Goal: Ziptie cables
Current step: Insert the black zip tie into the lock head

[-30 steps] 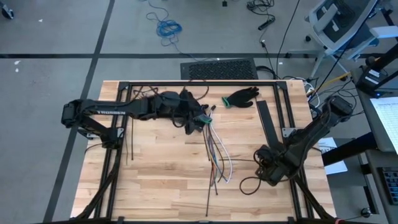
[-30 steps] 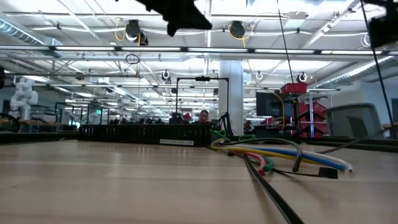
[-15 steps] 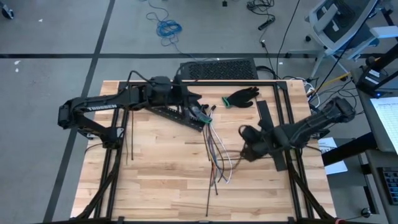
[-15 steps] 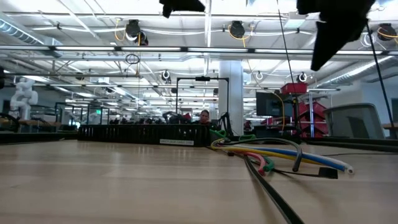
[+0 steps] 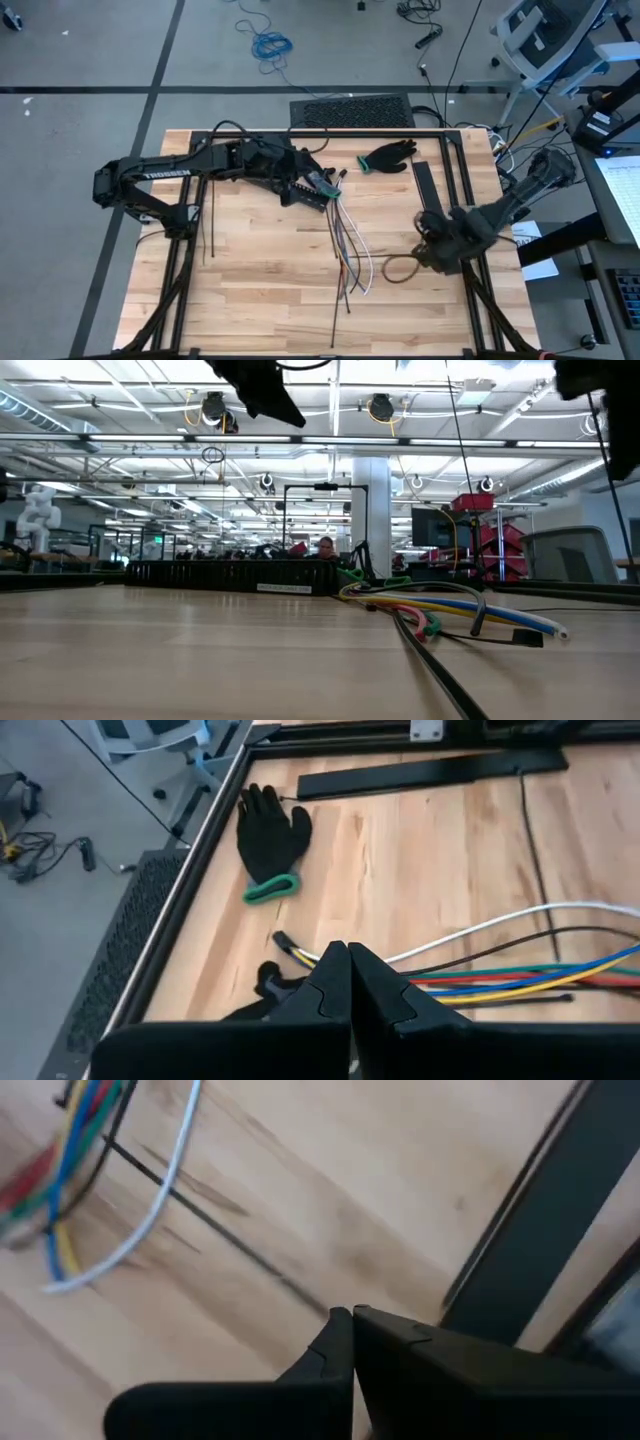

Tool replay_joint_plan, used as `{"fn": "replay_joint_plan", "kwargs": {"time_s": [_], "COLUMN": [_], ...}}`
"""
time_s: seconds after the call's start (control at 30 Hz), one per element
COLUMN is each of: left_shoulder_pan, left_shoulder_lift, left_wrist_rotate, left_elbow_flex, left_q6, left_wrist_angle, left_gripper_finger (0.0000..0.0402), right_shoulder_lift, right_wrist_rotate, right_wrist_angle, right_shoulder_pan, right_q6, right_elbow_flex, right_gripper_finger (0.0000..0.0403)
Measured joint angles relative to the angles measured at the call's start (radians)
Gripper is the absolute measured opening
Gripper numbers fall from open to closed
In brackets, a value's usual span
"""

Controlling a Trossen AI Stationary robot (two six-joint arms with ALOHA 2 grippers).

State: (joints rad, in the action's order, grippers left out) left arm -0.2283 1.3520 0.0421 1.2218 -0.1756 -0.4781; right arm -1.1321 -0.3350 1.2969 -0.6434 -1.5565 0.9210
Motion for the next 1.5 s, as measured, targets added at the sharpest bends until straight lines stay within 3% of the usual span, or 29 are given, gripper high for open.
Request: {"fn": "replay_joint_plan", "kwargs": {"time_s": [0.1, 0.23, 0.43, 0.57, 0.7, 0.9, 1.07, 1.23, 1.37, 1.5], "left_shoulder_pan": [-0.017, -0.043, -0.056, -0.056, -0.056, -0.052, -0.051, -0.051, -0.051, -0.051], "left_shoulder_lift": [0.008, 0.008, 0.009, 0.009, 0.009, 0.01, 0.01, 0.01, 0.01, 0.01], "left_wrist_rotate": [0.001, 0.0, -0.006, -0.008, -0.007, -0.007, -0.007, -0.007, -0.006, -0.005], "left_elbow_flex": [-0.003, -0.003, -0.003, -0.003, -0.003, -0.003, -0.003, -0.003, -0.003, -0.003], "left_q6": [-0.021, -0.021, -0.011, 0.073, 0.171, 0.271, 0.325, 0.328, 0.328, 0.327], "left_wrist_angle": [-0.004, -0.002, -0.009, -0.011, -0.011, -0.01, -0.01, -0.008, -0.009, -0.009], "left_gripper_finger": [0.0, 0.0, 0.0, 0.0, 0.0, 0.0, 0.0, 0.0, 0.0, 0.0], "right_shoulder_lift": [0.013, 0.011, 0.009, 0.008, 0.008, 0.008, 0.008, 0.008, 0.014, 0.014], "right_wrist_rotate": [0.021, 0.129, 0.178, 0.248, 0.285, 0.334, 0.383, 0.364, 0.344, 0.325], "right_wrist_angle": [-0.069, -0.19, -0.307, -0.333, -0.315, -0.352, -0.408, -0.467, -0.495, -0.491], "right_shoulder_pan": [-0.057, -0.045, 0.046, 0.111, 0.167, 0.217, 0.224, 0.224, 0.224, 0.224], "right_q6": [-0.072, 0.111, 0.373, 0.577, 0.772, 0.94, 0.942, 0.877, 0.792, 0.781], "right_elbow_flex": [-0.079, -0.201, -0.316, -0.36, -0.374, -0.396, -0.421, -0.463, -0.513, -0.518], "right_gripper_finger": [0.0013, 0.0061, 0.0168, 0.0232, 0.026, 0.024, 0.0217, 0.0197, 0.015, 0.007]}}
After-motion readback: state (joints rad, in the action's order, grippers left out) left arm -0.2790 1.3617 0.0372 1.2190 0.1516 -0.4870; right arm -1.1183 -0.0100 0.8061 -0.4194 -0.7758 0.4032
